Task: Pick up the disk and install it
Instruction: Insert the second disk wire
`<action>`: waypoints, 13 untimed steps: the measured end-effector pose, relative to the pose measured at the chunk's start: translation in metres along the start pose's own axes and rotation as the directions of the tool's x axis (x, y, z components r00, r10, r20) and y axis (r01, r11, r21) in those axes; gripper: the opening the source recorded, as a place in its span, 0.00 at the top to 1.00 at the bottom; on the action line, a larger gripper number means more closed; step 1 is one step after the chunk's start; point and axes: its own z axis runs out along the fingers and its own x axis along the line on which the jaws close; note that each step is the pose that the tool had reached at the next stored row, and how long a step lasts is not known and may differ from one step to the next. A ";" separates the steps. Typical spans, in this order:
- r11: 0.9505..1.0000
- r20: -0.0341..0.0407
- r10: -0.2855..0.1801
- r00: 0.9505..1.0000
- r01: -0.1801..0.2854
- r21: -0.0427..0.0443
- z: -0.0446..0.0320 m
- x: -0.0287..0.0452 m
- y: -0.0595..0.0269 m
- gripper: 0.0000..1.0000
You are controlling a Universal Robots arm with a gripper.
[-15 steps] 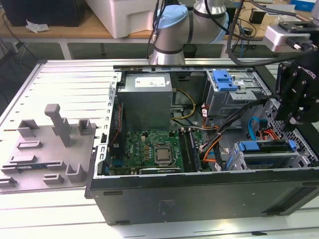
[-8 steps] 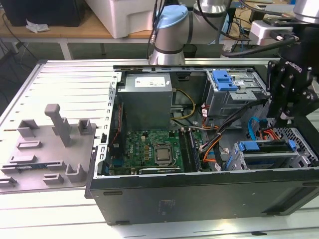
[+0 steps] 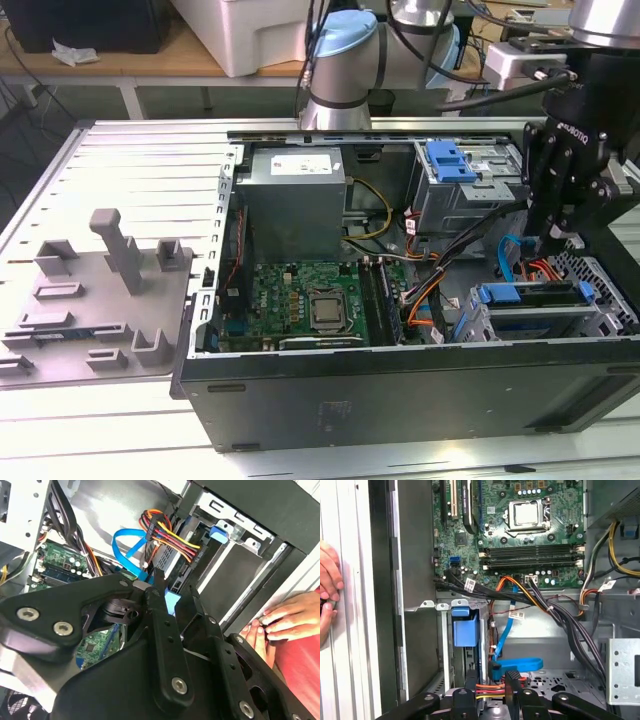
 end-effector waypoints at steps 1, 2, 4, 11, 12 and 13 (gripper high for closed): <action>1.000 -0.002 -0.002 1.000 0.002 0.000 0.0005 -0.0005 0.0012 0.64; 1.000 -0.004 -0.003 1.000 0.003 0.001 0.0008 -0.0010 0.0023 0.64; 1.000 -0.008 -0.006 1.000 0.006 0.002 0.0014 -0.0028 0.0040 0.64; 1.000 -0.048 -0.019 0.999 0.019 0.006 0.0050 -0.0076 0.0046 0.64; 1.000 -0.051 -0.020 0.998 0.020 0.006 0.0051 -0.0084 0.0046 0.64; 1.000 -0.054 -0.021 0.998 0.021 0.006 0.0053 -0.0094 0.0047 0.64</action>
